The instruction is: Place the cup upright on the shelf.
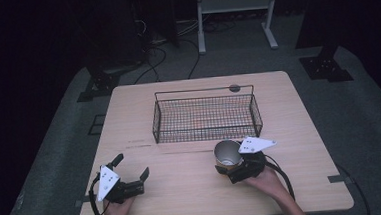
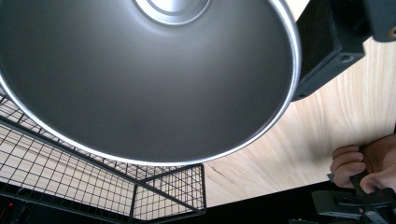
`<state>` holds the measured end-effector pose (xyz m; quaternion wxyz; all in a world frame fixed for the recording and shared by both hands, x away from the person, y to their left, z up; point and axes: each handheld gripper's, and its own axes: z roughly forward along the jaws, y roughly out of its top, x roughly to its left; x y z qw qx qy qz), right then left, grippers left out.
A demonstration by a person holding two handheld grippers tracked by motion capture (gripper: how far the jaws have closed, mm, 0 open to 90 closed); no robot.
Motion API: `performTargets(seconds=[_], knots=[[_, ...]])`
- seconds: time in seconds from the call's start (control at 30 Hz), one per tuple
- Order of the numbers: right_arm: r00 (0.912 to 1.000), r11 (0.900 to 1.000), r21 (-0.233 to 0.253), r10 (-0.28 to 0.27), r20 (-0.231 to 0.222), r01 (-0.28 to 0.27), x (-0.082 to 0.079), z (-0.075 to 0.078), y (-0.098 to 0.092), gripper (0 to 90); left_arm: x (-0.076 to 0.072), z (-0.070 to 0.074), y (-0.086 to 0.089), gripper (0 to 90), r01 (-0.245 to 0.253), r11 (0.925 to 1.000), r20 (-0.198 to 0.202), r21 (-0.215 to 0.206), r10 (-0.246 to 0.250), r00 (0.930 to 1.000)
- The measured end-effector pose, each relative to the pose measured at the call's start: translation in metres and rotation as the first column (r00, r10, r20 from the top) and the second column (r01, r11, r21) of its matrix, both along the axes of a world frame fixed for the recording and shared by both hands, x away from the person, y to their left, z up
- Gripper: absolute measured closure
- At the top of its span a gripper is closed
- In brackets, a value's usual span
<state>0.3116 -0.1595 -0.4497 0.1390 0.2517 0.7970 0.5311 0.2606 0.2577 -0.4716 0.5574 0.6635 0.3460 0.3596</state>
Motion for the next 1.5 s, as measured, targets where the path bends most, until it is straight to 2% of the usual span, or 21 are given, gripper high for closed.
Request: performTargets(seconds=[0.33,0.4,0.53,1.2,1.5], knots=[[1.0,1.0,0.001,-0.001,0.0,0.001,0.0008,0.0013,-0.0006,0.7,0.0,0.0,0.0,0.0,0.0,1.0,0.0,0.0,0.0,1.0],[1.0,1.0,0.004,0.004,-0.001,-0.004,0.001,0.0016,-0.0016,6.2,0.0,0.0,0.0,0.0,0.0,1.0,0.0,0.0,0.0,1.0],[1.0,1.0,0.019,-0.006,0.002,0.006,0.0015,0.0027,-0.0029,6.2,0.0,0.0,0.0,0.0,0.0,1.0,0.0,-0.001,0.0,1.0],[1.0,1.0,0.007,0.0,-0.008,0.0,0.0021,0.0049,-0.0035,9.4,0.0001,0.0,0.0001,0.0,0.001,1.0,0.0,-0.002,-0.001,1.0],[0.9999,1.0,0.028,-0.011,-0.012,0.011,0.0044,0.0068,-0.0065,9.5,0.0001,0.0,0.0001,0.0,0.003,1.0,0.0,-0.001,-0.003,1.0]])
